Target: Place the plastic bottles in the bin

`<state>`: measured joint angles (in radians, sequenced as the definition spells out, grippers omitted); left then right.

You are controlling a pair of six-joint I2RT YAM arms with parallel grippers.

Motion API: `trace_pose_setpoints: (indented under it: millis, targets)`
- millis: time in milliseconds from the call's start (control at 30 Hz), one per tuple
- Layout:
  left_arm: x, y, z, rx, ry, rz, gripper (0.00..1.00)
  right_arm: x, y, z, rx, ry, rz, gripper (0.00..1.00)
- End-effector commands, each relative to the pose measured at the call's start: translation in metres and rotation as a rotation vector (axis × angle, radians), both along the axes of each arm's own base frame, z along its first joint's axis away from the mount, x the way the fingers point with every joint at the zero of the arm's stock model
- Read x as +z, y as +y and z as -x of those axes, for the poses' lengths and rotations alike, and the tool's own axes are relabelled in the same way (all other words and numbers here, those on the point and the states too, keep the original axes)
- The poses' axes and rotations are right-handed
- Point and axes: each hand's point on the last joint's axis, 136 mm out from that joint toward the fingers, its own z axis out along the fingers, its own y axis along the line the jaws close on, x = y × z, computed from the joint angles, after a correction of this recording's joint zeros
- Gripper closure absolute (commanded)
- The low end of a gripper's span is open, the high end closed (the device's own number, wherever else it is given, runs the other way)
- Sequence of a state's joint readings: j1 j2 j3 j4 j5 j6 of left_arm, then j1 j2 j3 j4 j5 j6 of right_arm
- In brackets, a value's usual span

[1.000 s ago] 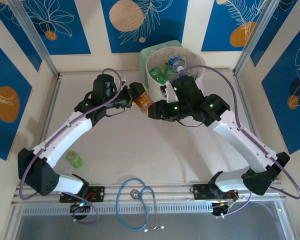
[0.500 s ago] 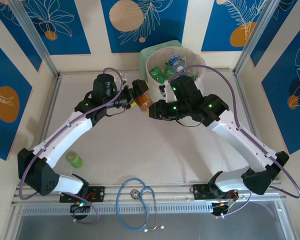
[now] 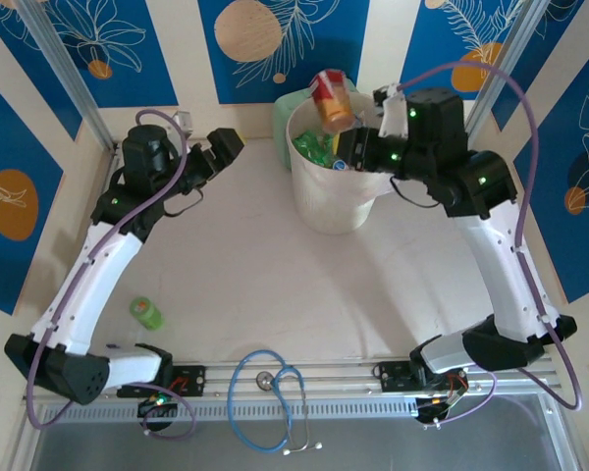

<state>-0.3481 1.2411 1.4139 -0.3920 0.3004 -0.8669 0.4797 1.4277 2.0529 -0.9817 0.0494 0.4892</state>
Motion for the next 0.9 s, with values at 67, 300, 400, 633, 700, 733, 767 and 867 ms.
trace_pose_setpoints:
  millis: [67,300,400,633,700,733,767,867]
  targets:
    - [-0.056,0.018,0.023,0.016,0.094,-0.153,0.00,-0.022,-0.018,-0.045,-0.051,0.029,0.141,0.80]
    - [-0.075,0.030,0.031,0.040,0.111,-0.233,0.00,-0.052,-0.015,-0.085,-0.088,0.104,0.233,0.80]
    - [-0.079,0.031,0.031,0.041,0.118,-0.240,0.00,-0.076,-0.010,-0.096,-0.084,0.157,0.268,0.81]
    - [-0.088,0.035,0.031,0.047,0.127,-0.275,0.00,-0.115,-0.007,-0.113,-0.097,0.247,0.323,0.49]
    - [-0.089,0.036,0.032,0.050,0.127,-0.281,0.00,-0.113,-0.008,-0.113,-0.105,0.244,0.318,0.44]
    - [-0.089,0.037,0.032,0.052,0.126,-0.283,0.00,-0.108,-0.008,-0.112,-0.108,0.234,0.311,0.42]
    - [-0.090,0.038,0.032,0.054,0.129,-0.284,0.00,-0.105,-0.008,-0.112,-0.112,0.225,0.305,0.40]
    - [-0.090,0.038,0.032,0.055,0.128,-0.285,0.00,-0.092,-0.009,-0.111,-0.120,0.200,0.285,0.37]
